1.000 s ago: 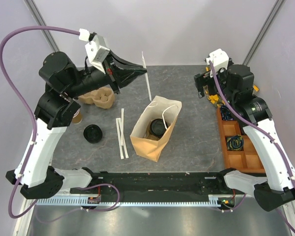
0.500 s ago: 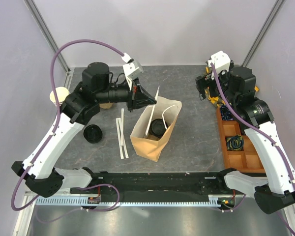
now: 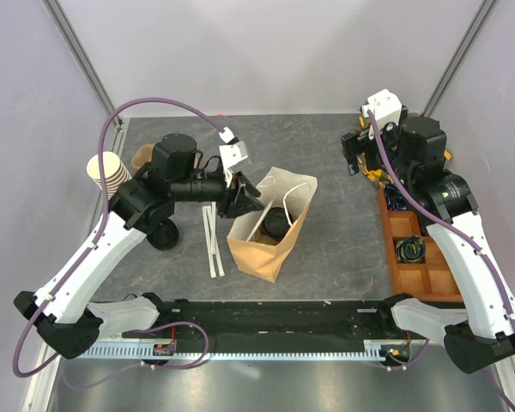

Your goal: Pack the takeout coffee

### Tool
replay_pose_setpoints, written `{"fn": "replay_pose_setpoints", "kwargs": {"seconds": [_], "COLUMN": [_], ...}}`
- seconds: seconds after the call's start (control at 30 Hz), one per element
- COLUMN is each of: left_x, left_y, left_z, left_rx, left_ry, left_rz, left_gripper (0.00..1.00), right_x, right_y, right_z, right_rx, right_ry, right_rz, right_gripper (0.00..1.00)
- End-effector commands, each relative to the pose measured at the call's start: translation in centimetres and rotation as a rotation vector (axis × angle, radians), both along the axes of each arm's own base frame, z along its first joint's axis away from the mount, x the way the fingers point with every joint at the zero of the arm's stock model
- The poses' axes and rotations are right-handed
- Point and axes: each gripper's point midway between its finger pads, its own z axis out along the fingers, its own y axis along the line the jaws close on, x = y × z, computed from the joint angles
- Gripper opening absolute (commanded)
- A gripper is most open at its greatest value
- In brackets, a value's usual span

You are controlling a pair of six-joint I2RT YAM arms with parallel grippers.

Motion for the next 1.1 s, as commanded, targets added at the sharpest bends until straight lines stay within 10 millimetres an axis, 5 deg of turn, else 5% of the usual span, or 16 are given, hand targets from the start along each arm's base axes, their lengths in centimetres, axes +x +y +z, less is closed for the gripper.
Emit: {"fn": "replay_pose_setpoints", "kwargs": {"seconds": [0.0,0.03,0.17,0.37,0.63,0.83,1.07], "left_x": [-1.6,-1.7,-3.1,-3.0,5.2,12.3,17.9], "left_y": [0.9,0.9,1.2,2.1,4.4,6.2,7.9], "left_z": [-0.2,-0.1,1.7,7.3,13.6,11.5,4.6], "left_rx": [0.049,0.05,0.006,-0.109,-0.247,-0.165,0.003], "left_ry": [-0.051,-0.052,-0.043,-0.094,0.024,0.135,0.261], "left_rz": [-0.075,-0.077,-0.106,-0.044,0.202,0.408,0.555], "left_gripper": [0.54,0.65,0.79,0.98,1.0,1.0,1.0], "right_x": [0.3,0.4,0.8,1.0,2.0,4.1,6.0], "right_y": [0.2,0.2,0.3,0.8,1.6,2.4,3.0], "right_z": [-0.6,-0.7,-1.0,-1.5,-1.5,-1.3,-3.6], "right_rx": [0.01,0.01,0.012,0.093,0.155,0.184,0.224], "right_ry": [0.021,0.024,0.031,0.069,0.078,0.069,0.127], "right_rz": [0.002,0.0,-0.007,-0.031,-0.04,-0.045,-0.076], "right_gripper": [0.98,0.98,0.98,0.98,0.98,0.98,0.98]}}
